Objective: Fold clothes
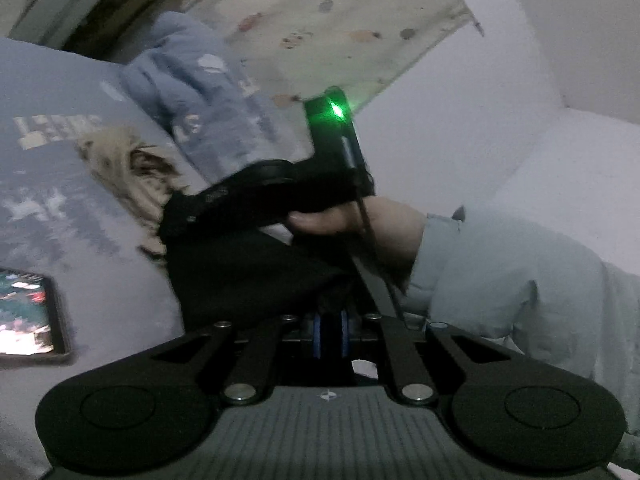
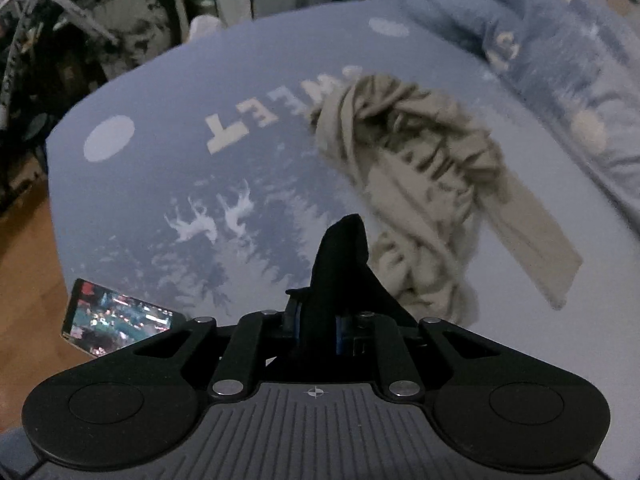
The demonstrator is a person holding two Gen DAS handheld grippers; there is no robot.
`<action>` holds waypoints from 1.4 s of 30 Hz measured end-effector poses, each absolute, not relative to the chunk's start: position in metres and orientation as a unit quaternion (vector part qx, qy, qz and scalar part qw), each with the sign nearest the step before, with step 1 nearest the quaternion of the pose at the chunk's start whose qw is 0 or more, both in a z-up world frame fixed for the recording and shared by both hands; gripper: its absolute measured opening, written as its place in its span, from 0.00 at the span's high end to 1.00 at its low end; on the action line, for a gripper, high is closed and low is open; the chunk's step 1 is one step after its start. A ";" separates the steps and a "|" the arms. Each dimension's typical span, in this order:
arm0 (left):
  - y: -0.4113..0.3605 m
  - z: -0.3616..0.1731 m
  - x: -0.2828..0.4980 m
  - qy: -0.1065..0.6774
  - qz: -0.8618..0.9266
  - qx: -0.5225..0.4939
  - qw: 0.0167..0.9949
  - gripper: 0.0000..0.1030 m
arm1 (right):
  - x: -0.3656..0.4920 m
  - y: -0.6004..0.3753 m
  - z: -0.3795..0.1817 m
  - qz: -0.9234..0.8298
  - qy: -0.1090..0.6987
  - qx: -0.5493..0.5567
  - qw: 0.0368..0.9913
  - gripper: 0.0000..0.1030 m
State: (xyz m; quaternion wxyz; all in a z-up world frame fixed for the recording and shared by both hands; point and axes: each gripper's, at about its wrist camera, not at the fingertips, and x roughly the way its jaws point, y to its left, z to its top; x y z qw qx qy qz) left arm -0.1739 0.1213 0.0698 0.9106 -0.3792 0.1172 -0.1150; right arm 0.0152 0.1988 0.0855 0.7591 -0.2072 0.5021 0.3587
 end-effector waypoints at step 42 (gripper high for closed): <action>-0.075 0.028 -0.104 0.323 -0.249 -0.172 0.896 0.86 | 0.019 -0.277 0.055 0.244 0.495 0.010 0.834 0.66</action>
